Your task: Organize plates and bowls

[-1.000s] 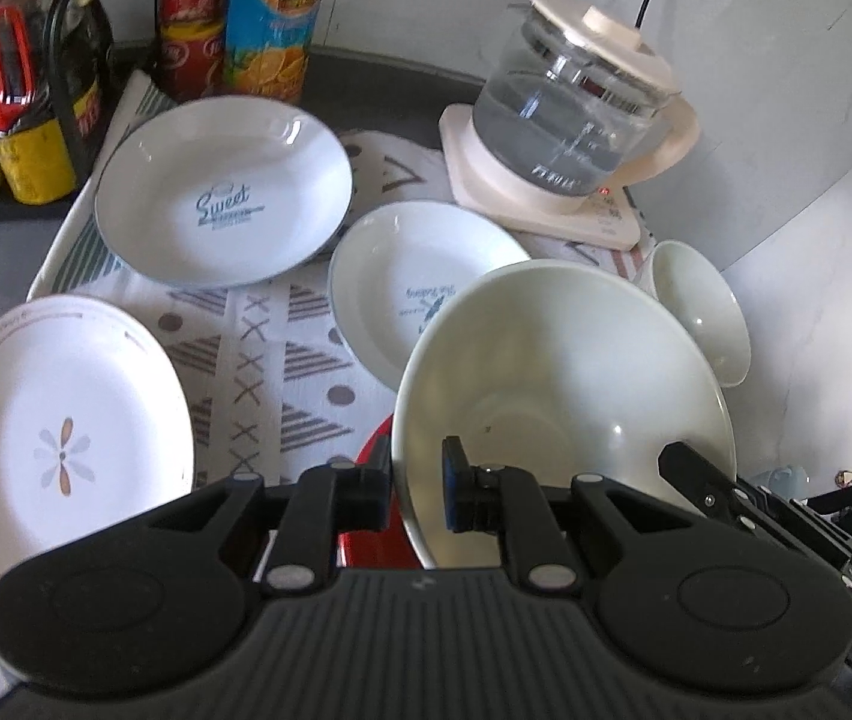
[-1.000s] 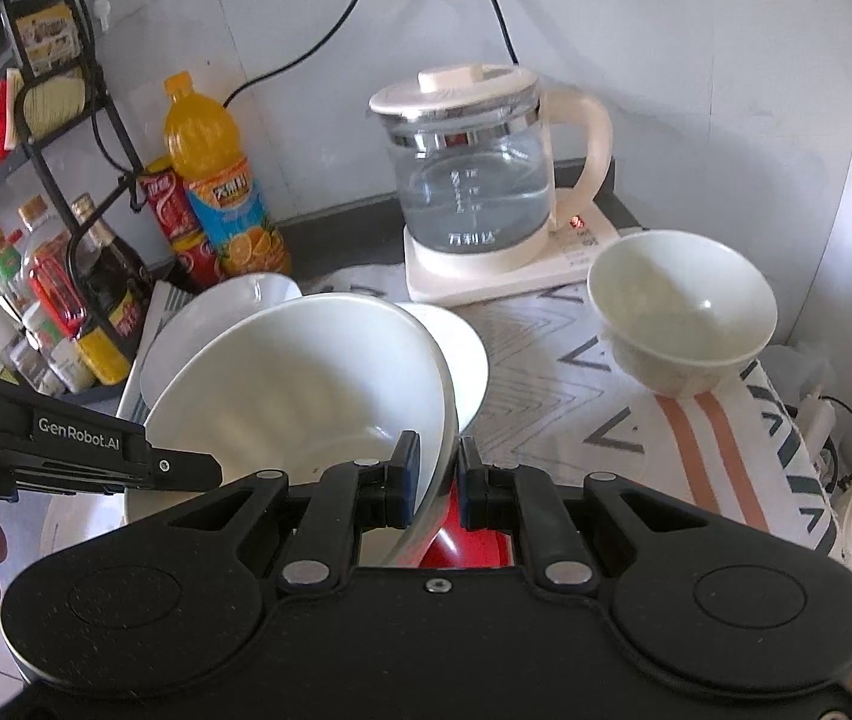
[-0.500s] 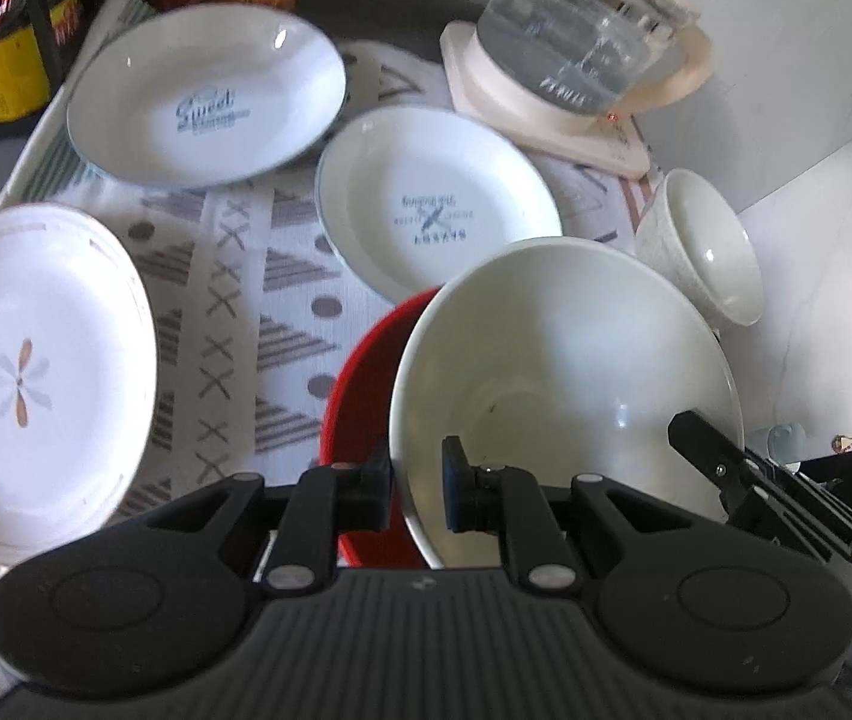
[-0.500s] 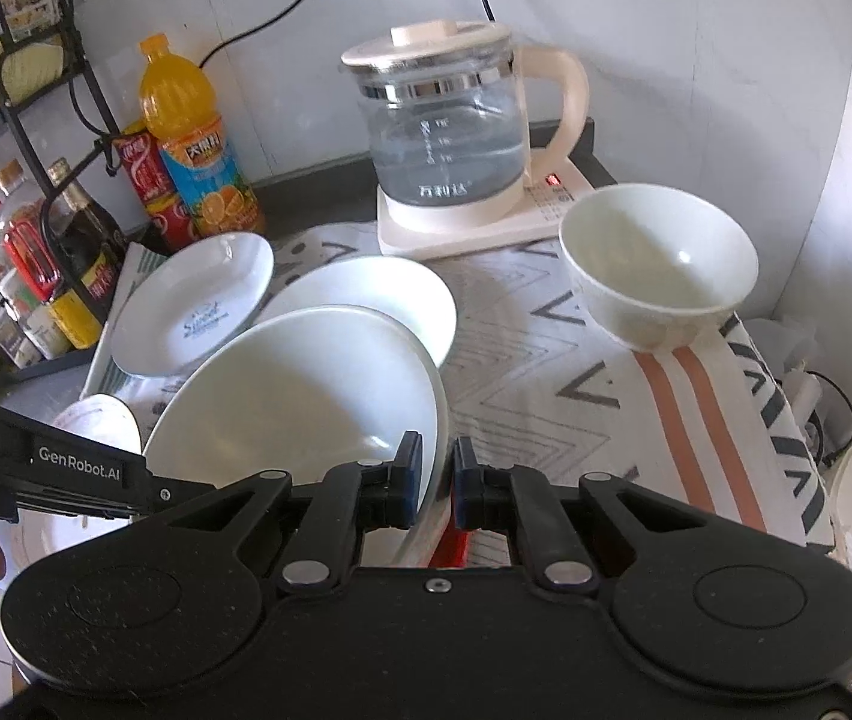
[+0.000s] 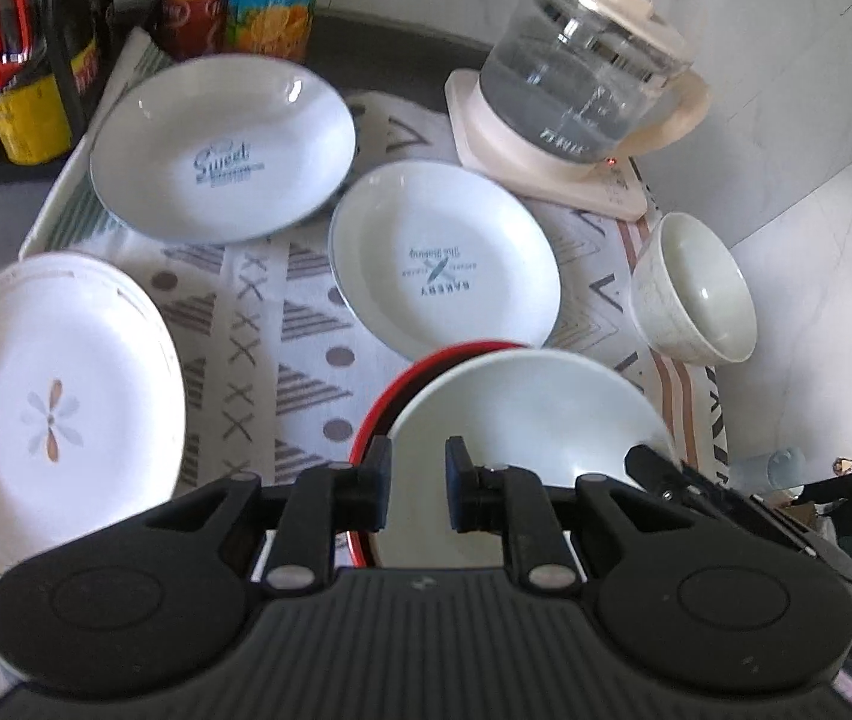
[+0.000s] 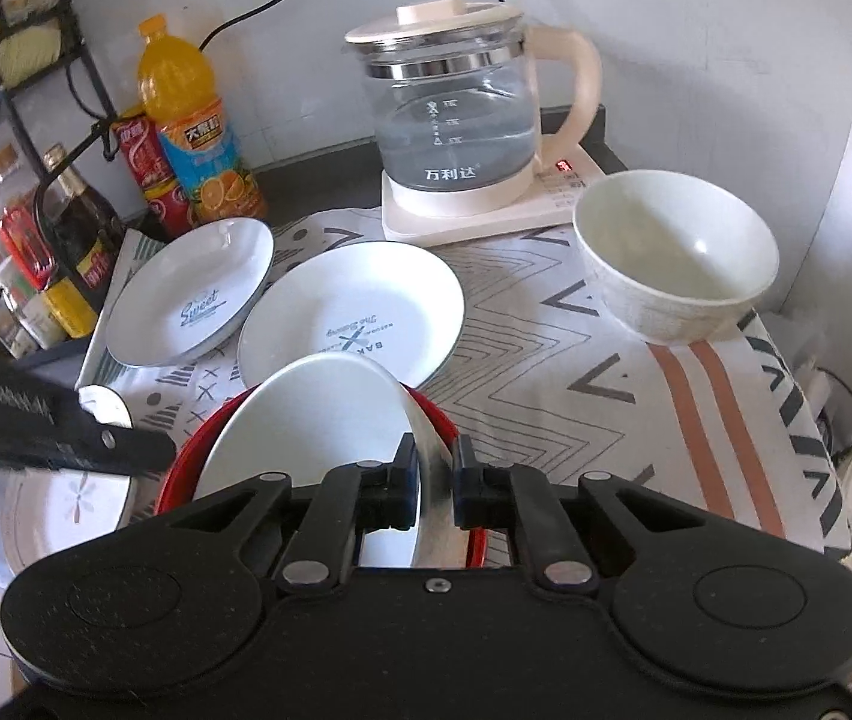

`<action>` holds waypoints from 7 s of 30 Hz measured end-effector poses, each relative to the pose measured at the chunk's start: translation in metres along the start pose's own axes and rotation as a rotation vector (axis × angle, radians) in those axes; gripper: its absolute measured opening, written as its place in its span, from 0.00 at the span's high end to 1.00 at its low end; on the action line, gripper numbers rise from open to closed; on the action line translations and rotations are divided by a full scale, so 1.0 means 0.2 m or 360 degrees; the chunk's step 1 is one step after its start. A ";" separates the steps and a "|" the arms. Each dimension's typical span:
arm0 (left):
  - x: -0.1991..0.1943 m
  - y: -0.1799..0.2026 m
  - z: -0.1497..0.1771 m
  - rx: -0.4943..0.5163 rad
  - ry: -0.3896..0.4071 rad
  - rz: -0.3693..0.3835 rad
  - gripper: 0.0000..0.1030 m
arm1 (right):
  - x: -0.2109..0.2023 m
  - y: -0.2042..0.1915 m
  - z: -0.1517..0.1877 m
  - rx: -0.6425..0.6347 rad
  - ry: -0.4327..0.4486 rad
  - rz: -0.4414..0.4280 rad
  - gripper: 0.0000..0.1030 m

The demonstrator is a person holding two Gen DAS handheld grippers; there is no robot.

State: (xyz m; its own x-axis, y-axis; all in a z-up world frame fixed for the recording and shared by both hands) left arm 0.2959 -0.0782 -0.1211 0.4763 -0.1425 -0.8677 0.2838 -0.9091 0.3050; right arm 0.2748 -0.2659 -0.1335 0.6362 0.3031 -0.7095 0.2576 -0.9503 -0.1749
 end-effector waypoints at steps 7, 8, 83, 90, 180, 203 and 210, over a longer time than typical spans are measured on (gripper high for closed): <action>-0.02 0.00 -0.06 -0.0001 0.0018 -0.0034 0.84 | 0.01 0.05 -0.03 0.0099 -0.0033 -0.0030 0.83; -0.01 0.01 -0.06 0.0003 0.0021 -0.0032 0.83 | 0.00 0.06 -0.04 0.0116 -0.0020 -0.0035 0.81; 0.94 0.95 -0.37 0.0413 -0.0133 0.0185 0.89 | 0.37 0.86 -0.23 0.0698 0.0097 0.0473 0.79; 0.80 0.92 -0.33 0.0403 -0.0096 0.0182 0.89 | 0.27 0.79 -0.22 0.0671 0.0136 0.0472 0.79; -0.03 0.03 0.26 -0.0082 0.0103 -0.0125 0.87 | -0.13 -0.06 0.20 0.0141 0.0060 -0.0008 0.79; -0.23 -0.11 0.24 -0.0237 0.0252 -0.0161 0.74 | -0.17 -0.05 0.14 0.0079 0.0151 0.0091 0.92; -0.33 -0.25 0.28 -0.0300 0.0301 -0.0216 0.70 | -0.18 -0.01 0.15 0.0151 0.0085 0.0054 0.91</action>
State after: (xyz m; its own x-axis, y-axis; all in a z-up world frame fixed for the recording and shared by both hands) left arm 0.2035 -0.0452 -0.1018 0.5650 0.0670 -0.8223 0.4965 -0.8237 0.2740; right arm 0.2295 -0.2768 -0.1278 0.6819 0.2716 -0.6791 0.1669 -0.9618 -0.2170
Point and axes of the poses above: each gripper's, at about its wrist camera, not at the fingertips, and x roughly the way its jaws point, y to its right, z to its underside, the point moved 3 cm from there along x, roughly the way its jaws point, and after that the axes turned 4 degrees about y, right-handed, at the moved point
